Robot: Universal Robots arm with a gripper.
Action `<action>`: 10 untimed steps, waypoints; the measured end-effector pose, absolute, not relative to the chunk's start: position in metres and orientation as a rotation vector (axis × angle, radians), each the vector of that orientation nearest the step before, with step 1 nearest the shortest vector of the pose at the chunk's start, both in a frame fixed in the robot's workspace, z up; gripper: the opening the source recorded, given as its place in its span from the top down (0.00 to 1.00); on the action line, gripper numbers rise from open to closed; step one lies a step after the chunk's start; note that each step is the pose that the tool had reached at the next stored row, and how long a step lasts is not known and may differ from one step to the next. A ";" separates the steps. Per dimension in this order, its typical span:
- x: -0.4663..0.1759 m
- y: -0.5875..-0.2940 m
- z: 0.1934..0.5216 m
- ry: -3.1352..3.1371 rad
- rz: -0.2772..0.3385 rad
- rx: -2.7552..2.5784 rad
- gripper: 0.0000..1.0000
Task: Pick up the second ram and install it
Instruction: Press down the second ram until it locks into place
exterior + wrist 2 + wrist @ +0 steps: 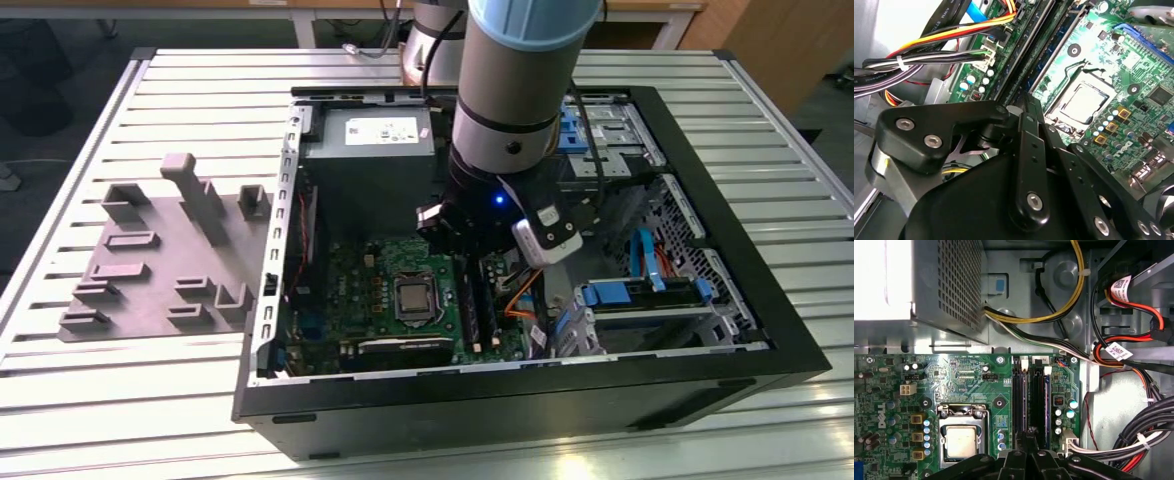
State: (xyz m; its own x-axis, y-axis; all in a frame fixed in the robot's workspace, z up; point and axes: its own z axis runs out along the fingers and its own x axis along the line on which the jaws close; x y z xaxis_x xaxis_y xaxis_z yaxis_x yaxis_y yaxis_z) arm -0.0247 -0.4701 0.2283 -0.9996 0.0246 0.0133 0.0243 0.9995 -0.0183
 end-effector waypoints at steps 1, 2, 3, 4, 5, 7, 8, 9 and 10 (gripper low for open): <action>-0.025 -0.470 0.228 -3.128 0.029 -0.038 0.89; -0.025 -0.470 0.228 -3.128 0.029 -0.038 0.89; -0.025 -0.470 0.227 -3.128 0.028 -0.038 0.89; -0.025 -0.470 0.226 -3.128 0.028 -0.038 0.89; -0.025 -0.470 0.225 -3.128 0.028 -0.038 0.89; -0.025 -0.470 0.223 -3.128 0.028 -0.038 0.89; -0.025 -0.470 0.222 -3.128 0.029 -0.038 0.89; -0.025 -0.470 0.221 -3.128 0.029 -0.038 0.89; -0.025 -0.470 0.220 -3.127 0.030 -0.038 0.89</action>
State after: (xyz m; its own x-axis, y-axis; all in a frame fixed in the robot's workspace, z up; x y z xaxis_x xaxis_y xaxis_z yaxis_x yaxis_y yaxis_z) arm -0.0248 -0.4702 0.2203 -0.9996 0.0246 0.0136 0.0243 0.9995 -0.0191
